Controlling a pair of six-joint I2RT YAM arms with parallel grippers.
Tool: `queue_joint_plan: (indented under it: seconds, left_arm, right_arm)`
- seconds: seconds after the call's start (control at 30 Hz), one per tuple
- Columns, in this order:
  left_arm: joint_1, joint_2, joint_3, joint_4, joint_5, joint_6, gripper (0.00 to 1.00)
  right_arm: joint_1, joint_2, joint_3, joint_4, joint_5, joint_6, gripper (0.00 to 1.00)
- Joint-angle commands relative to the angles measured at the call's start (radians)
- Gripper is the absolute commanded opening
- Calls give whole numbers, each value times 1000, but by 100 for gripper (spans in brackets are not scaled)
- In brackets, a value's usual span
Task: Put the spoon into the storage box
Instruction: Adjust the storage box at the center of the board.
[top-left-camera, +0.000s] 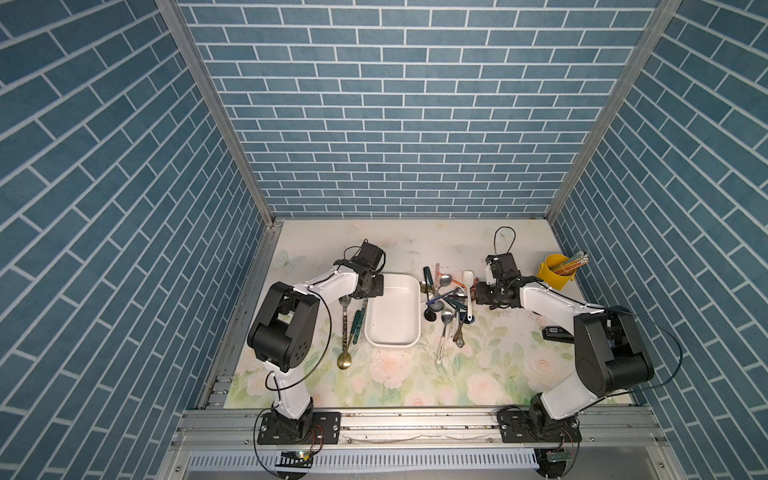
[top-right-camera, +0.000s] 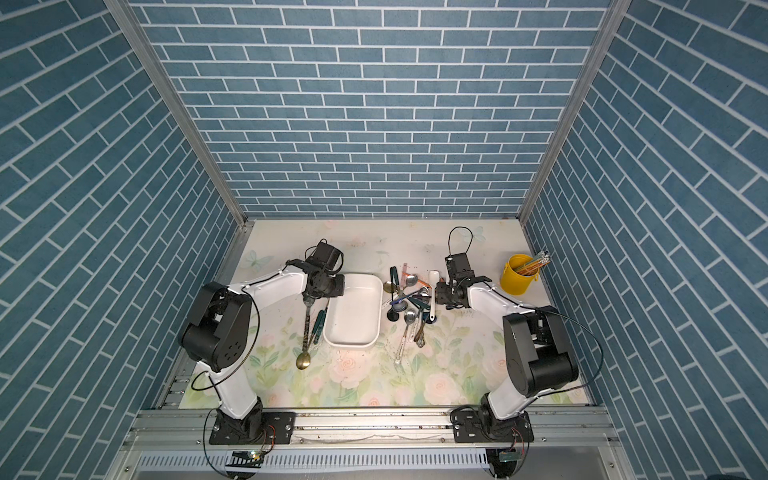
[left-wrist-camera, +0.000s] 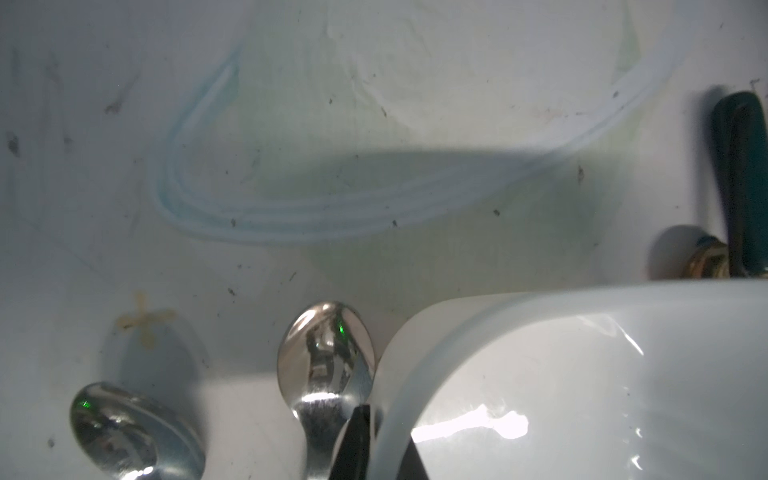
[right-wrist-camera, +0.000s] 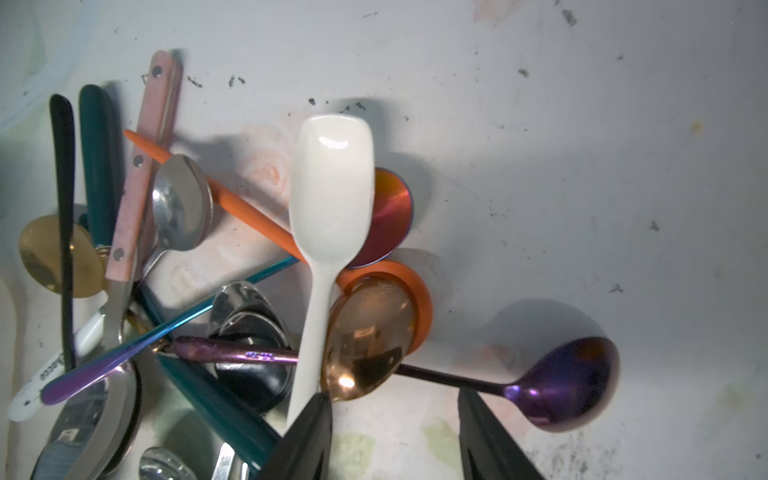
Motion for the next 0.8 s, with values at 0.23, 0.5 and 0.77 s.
queue_joint_plan:
  seconds: [0.23,0.5,0.77]
  left_arm:
    - [43,43,43,-32,-33,7,7]
    - [62,15,26,-7,27,-47,19]
    - [64,-39,16,-13,44,-61,29]
  right_arm:
    - [30,80,87,-22,-8,27,49]
    - [36,148,145,-36,-10,25,44]
    - [50,189,179,-58,-4,21,39]
